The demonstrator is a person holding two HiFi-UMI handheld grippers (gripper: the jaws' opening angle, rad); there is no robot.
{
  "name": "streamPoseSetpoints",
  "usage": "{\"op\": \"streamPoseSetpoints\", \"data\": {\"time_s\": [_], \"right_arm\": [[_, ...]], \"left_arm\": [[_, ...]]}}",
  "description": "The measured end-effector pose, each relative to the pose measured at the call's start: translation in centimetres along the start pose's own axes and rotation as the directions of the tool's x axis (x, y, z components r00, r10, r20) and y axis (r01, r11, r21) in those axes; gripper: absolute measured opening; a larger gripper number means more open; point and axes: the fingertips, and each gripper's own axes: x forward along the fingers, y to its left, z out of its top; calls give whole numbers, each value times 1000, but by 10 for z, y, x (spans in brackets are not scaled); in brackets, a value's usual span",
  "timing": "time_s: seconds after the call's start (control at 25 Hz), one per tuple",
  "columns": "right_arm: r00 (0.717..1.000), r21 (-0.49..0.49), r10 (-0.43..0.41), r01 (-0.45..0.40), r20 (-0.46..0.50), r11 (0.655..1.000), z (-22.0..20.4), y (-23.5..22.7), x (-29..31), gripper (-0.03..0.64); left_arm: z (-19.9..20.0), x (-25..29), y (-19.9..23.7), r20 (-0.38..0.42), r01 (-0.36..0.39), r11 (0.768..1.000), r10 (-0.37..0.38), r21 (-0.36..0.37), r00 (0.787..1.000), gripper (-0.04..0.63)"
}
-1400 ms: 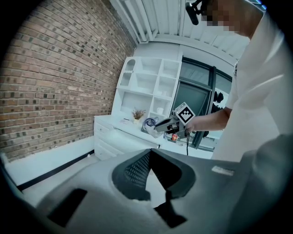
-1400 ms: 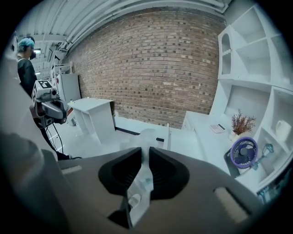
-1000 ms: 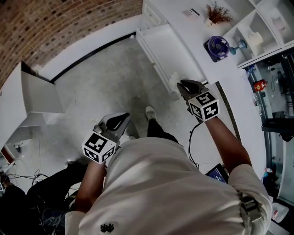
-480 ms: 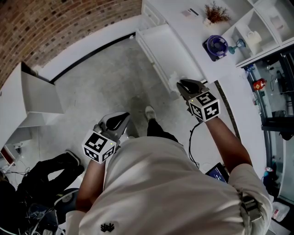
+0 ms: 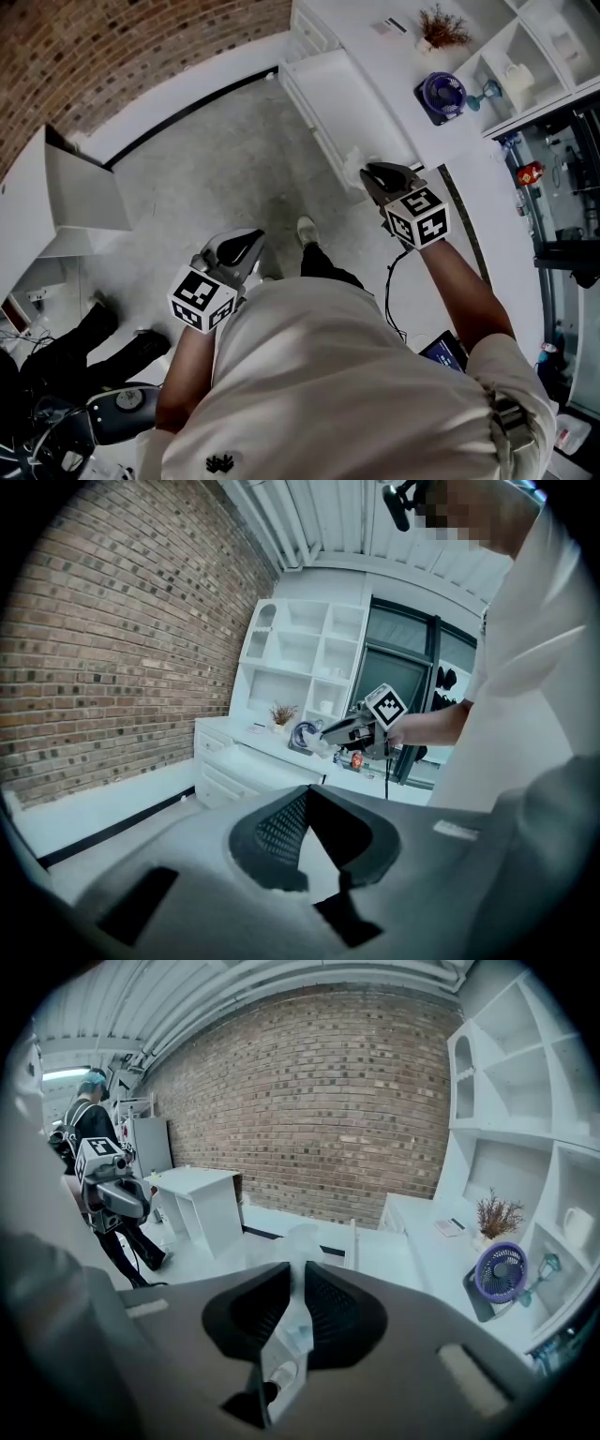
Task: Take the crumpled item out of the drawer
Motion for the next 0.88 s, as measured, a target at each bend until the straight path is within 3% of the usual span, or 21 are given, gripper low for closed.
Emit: {"op": "streamPoseSetpoints", "data": {"time_s": [0.88], "right_arm": [[1000,22,3,-3,-15,1000,-11,-18,6,60]], "left_arm": [[1,21,5,-22,12,1000,-12,-12,1000,5]]}}
